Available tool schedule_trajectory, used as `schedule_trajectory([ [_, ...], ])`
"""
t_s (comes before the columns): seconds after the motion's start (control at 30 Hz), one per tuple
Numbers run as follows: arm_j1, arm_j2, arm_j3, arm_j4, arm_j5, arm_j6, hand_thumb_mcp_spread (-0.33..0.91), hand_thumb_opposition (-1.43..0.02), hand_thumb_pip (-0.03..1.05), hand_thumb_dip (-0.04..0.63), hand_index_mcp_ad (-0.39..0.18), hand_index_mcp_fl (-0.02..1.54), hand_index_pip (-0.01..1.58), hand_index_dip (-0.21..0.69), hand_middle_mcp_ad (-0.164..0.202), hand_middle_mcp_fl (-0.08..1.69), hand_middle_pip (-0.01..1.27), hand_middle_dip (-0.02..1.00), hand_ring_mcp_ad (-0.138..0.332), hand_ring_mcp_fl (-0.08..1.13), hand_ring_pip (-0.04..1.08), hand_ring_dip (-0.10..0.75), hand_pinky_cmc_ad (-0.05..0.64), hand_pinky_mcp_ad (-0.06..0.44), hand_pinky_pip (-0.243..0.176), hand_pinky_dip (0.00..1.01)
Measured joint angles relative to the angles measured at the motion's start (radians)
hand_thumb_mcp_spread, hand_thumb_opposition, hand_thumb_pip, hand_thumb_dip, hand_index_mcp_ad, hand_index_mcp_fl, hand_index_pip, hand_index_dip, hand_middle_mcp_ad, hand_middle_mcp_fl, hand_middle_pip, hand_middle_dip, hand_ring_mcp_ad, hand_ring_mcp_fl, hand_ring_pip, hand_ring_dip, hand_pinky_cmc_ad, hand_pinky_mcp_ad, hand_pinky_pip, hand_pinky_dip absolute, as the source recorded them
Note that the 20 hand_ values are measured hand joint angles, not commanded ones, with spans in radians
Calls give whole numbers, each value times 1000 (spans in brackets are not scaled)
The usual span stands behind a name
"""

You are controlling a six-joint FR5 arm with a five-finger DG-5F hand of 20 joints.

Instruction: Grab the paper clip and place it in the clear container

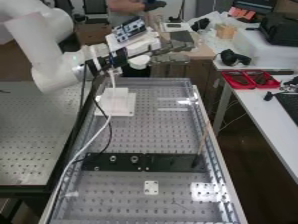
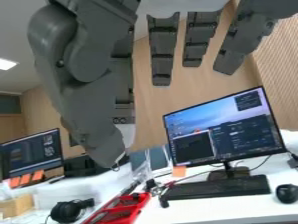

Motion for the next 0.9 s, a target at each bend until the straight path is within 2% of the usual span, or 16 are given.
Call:
schedule_trajectory([
  [0.17, 70, -12, 7, -13, 73, -8, 504, -986, 578, 251, -199, 709, 1328, 31, 75, 286, 126, 201, 115, 63, 96, 103, 346, 227, 5, 188],
  [0.33, 133, -55, 30, -33, 156, -26, 504, -988, 578, 251, -199, 709, 1332, 31, 75, 286, 126, 201, 115, 63, 96, 103, 344, 227, 5, 188],
  [0.73, 182, -191, 103, -86, 345, -29, 499, -991, 578, 251, -195, 703, 1316, 31, 75, 286, 126, 202, 115, 63, 99, 103, 344, 227, 5, 188],
  [0.9, 194, -240, 131, -105, 392, -23, 503, -990, 578, 251, -195, 703, 1316, 31, 75, 286, 126, 204, 115, 63, 103, 112, 354, 227, 5, 188],
])
